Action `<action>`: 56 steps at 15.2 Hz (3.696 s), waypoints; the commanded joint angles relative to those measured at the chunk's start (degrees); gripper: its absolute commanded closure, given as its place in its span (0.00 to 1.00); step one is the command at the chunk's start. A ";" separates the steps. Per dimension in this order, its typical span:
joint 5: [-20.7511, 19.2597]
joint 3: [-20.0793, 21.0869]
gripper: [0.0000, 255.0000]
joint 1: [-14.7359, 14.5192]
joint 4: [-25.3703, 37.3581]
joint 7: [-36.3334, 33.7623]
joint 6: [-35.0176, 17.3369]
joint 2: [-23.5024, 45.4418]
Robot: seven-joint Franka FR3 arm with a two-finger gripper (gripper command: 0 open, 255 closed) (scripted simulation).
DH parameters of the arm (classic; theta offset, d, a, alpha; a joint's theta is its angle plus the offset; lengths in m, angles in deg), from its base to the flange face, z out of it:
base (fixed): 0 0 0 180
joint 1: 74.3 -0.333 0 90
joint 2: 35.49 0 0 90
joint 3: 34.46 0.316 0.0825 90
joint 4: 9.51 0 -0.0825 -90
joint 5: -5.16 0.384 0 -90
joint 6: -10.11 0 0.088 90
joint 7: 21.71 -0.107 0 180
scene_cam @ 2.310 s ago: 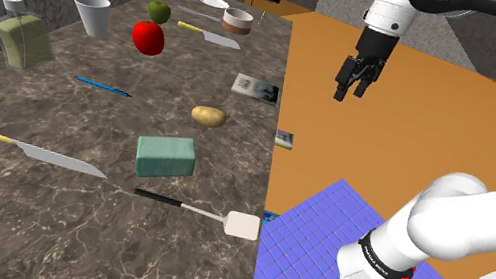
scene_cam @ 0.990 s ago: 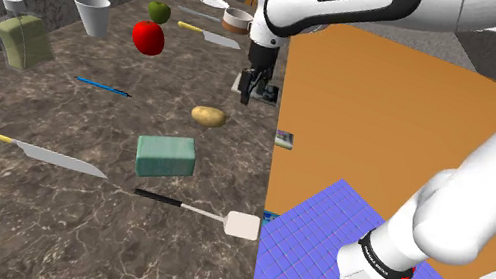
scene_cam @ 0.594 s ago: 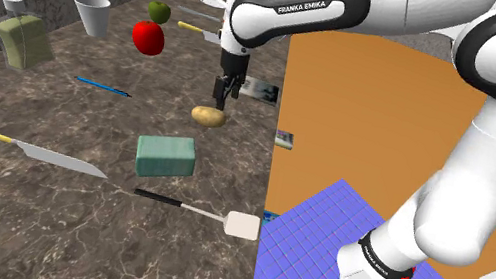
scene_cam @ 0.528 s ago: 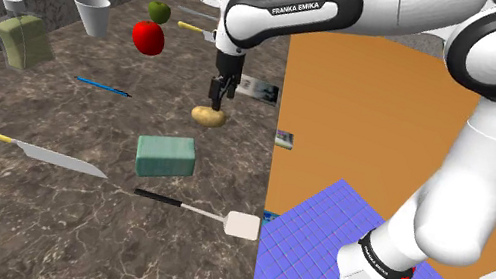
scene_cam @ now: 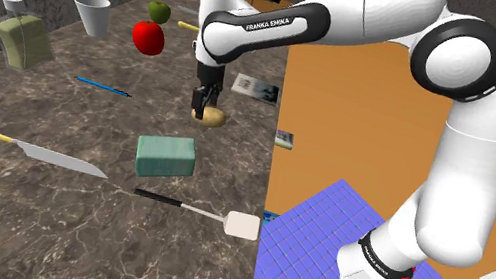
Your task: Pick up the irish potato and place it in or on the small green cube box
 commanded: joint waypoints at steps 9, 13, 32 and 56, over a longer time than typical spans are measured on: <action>-0.11 -0.02 0.00 -0.10 -1.41 -0.12 -2.27 0.85; -0.11 -0.02 1.00 -0.10 -1.41 -0.11 -2.27 0.84; 0.31 0.19 1.00 0.02 2.79 -0.03 5.49 -2.73; 0.81 1.62 1.00 -2.26 12.57 -3.57 19.29 -6.85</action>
